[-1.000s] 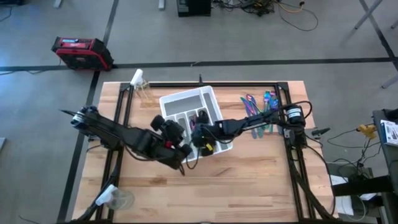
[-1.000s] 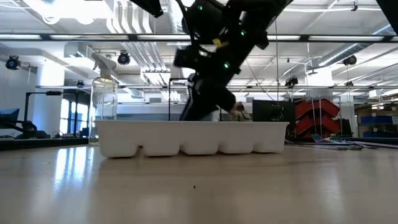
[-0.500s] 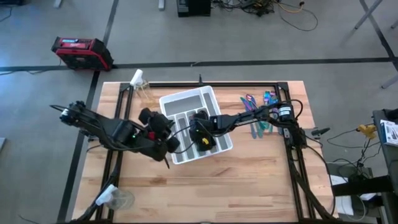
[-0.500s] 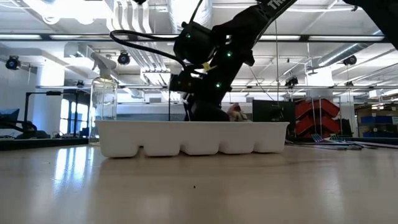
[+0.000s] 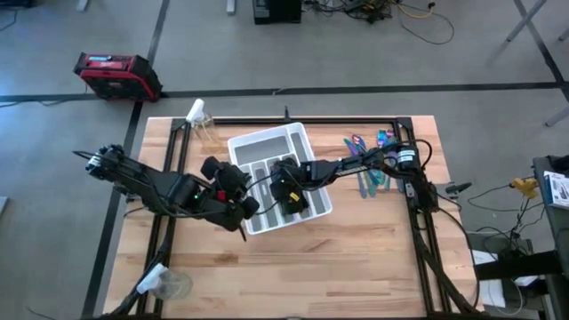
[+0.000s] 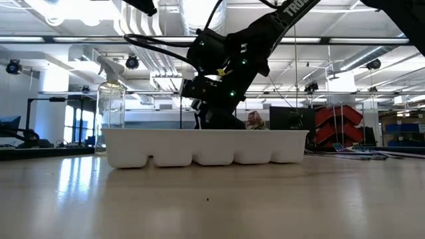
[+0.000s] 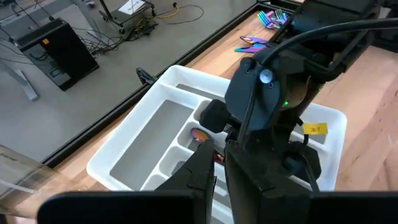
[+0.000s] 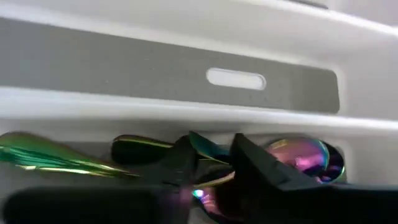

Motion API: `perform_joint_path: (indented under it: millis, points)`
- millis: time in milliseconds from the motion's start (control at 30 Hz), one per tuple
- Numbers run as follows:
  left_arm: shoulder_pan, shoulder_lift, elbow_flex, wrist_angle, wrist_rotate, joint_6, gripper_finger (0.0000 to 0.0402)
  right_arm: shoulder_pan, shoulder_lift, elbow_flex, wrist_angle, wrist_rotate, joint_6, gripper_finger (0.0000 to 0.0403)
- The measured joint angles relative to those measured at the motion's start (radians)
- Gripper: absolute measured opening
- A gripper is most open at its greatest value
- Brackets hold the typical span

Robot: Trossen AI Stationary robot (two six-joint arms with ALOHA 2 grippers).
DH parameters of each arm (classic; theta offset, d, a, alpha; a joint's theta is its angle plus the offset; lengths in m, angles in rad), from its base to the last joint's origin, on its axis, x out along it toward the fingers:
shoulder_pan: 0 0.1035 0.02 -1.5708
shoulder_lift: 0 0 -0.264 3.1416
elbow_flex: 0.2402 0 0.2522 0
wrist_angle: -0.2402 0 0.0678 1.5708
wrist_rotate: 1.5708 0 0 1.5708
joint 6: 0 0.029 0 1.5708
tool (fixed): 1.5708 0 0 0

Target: Sort silverware

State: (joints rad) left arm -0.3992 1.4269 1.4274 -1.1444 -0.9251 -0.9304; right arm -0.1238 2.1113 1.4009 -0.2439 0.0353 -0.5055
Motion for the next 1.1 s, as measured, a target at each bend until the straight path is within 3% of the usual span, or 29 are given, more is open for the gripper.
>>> perform_joint_path:
  millis: [133,267,500,600,833,967,1100]
  points:
    - [0.000,0.000,-0.004,0.000,0.000,0.001,0.0025,0.011,-0.006,-0.002,-0.018,0.046,0.050,0.0006]
    - [0.000,0.000,-0.005,0.000,0.000,0.002,0.0025,0.054,-0.041,-0.004,-0.081,0.089,0.091,0.0002]
    - [0.000,0.000,-0.029,0.001,0.000,0.001,0.0025,0.130,-0.131,-0.005,-0.216,0.077,0.174,0.0000]
    - [0.001,0.000,-0.051,0.002,0.000,-0.016,0.0025,0.131,-0.146,-0.005,-0.186,0.095,0.191,0.0000]
    - [0.002,0.000,-0.103,0.011,0.000,-0.080,0.0025,0.053,-0.082,-0.006,-0.053,0.256,0.178,0.0000]
    - [0.002,0.000,-0.147,0.015,0.024,-0.123,0.0025,0.005,-0.029,0.002,-0.089,0.240,0.259,0.0000]
    - [0.002,0.000,-0.193,0.020,0.055,-0.153,0.0025,0.008,-0.060,0.019,-0.295,0.079,0.310,0.0000]
